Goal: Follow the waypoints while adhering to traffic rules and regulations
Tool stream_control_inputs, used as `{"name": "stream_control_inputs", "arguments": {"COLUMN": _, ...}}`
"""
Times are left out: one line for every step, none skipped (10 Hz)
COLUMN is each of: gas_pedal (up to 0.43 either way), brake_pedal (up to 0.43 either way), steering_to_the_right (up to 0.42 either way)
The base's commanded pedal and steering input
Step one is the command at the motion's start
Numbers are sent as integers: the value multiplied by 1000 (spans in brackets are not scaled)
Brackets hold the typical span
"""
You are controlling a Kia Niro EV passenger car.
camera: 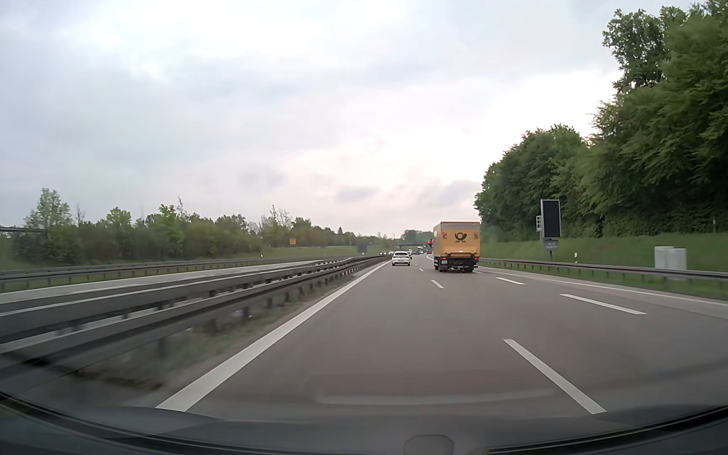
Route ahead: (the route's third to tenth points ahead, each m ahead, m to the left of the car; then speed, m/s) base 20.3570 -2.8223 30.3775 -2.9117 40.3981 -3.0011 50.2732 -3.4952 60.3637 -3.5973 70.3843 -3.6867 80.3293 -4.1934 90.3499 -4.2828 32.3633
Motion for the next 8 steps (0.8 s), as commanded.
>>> {"name": "stream_control_inputs", "arguments": {"gas_pedal": 138, "brake_pedal": 0, "steering_to_the_right": 1}}
{"name": "stream_control_inputs", "arguments": {"gas_pedal": 138, "brake_pedal": 0, "steering_to_the_right": 1}}
{"name": "stream_control_inputs", "arguments": {"gas_pedal": 138, "brake_pedal": 0, "steering_to_the_right": 1}}
{"name": "stream_control_inputs", "arguments": {"gas_pedal": 138, "brake_pedal": 0, "steering_to_the_right": 1}}
{"name": "stream_control_inputs", "arguments": {"gas_pedal": 138, "brake_pedal": 0, "steering_to_the_right": 2}}
{"name": "stream_control_inputs", "arguments": {"gas_pedal": 130, "brake_pedal": 0, "steering_to_the_right": 2}}
{"name": "stream_control_inputs", "arguments": {"gas_pedal": 130, "brake_pedal": 0, "steering_to_the_right": 2}}
{"name": "stream_control_inputs", "arguments": {"gas_pedal": 130, "brake_pedal": 0, "steering_to_the_right": 2}}
